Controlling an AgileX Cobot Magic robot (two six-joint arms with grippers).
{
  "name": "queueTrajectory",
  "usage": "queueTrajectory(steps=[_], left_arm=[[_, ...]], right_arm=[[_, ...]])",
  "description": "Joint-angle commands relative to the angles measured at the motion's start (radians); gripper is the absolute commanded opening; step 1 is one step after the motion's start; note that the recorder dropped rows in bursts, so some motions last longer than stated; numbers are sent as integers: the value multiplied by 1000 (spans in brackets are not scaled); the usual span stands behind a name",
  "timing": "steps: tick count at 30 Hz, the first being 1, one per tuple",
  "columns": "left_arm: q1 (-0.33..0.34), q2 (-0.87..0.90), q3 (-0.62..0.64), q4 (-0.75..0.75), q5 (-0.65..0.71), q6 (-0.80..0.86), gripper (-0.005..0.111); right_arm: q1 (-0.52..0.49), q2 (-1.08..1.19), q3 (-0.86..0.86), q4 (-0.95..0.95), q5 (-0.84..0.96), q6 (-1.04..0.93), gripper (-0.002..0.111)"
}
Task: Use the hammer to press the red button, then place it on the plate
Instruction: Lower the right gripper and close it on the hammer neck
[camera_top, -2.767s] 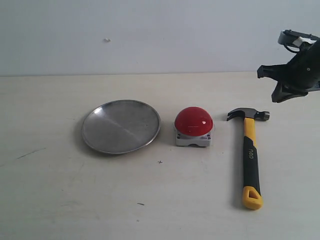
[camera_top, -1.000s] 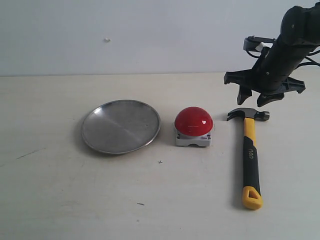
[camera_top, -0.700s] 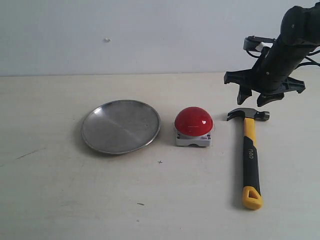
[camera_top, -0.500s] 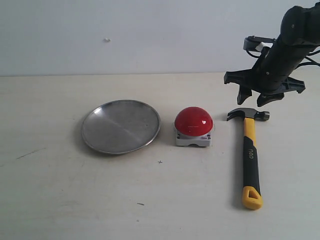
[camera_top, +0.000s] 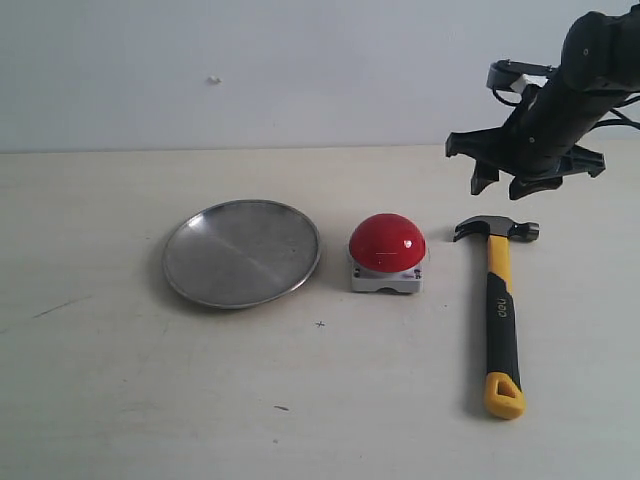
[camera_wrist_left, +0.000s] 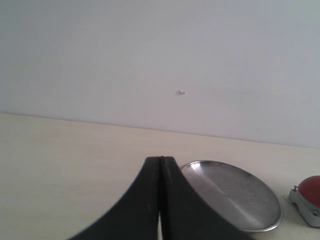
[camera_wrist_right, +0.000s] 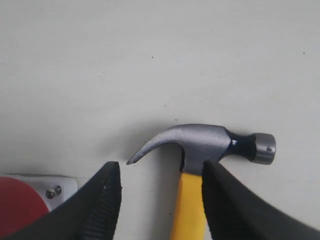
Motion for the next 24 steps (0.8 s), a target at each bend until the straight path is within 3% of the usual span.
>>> queueTrajectory(steps=[1,18,24], left_arm=[[1,-6,3,-1,1,-7,0],[1,-6,3,-1,1,-7,0],[1,-6,3,-1,1,-7,0]], right_arm=[[1,-1,-4,14,-45,3,50],[6,90,-6,-17,143,33,50],[6,132,-39,-86,178,141,50]])
